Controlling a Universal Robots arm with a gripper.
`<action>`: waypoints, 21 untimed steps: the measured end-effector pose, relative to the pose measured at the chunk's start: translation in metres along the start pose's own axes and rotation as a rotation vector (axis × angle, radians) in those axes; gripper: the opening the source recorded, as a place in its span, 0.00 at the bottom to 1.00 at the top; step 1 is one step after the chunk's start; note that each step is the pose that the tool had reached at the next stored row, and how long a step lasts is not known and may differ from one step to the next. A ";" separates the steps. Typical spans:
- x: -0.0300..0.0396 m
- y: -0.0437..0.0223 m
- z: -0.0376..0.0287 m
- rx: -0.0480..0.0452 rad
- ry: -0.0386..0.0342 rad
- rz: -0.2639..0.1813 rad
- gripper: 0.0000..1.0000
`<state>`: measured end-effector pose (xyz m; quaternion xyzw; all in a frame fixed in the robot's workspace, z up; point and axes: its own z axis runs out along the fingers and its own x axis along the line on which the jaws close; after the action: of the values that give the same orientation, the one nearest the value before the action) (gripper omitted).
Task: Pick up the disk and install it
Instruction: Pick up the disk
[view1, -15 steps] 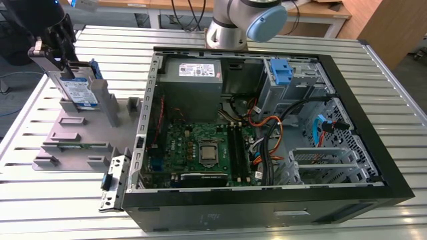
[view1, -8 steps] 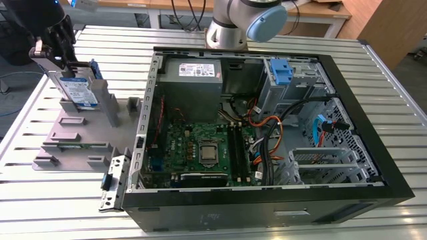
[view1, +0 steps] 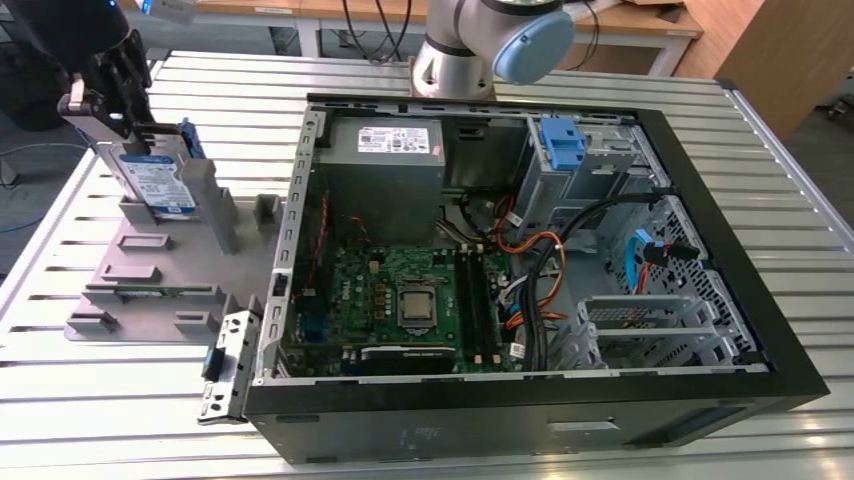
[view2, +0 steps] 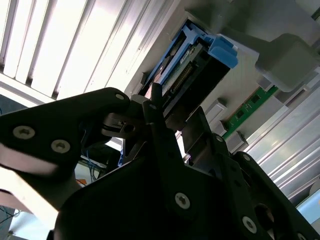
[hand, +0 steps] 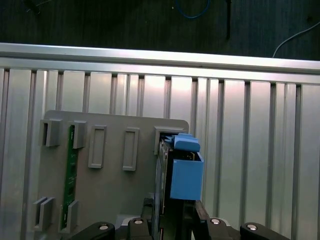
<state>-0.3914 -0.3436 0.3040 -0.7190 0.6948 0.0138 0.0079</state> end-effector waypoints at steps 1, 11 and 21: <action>0.0000 0.0000 0.0000 0.0000 0.0000 0.000 0.42; 0.0000 0.0000 -0.0004 0.0004 -0.0061 0.000 0.42; -0.0001 -0.0001 0.0021 0.0008 -0.0069 0.000 0.42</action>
<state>-0.3913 -0.3435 0.3019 -0.7190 0.6947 0.0160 0.0106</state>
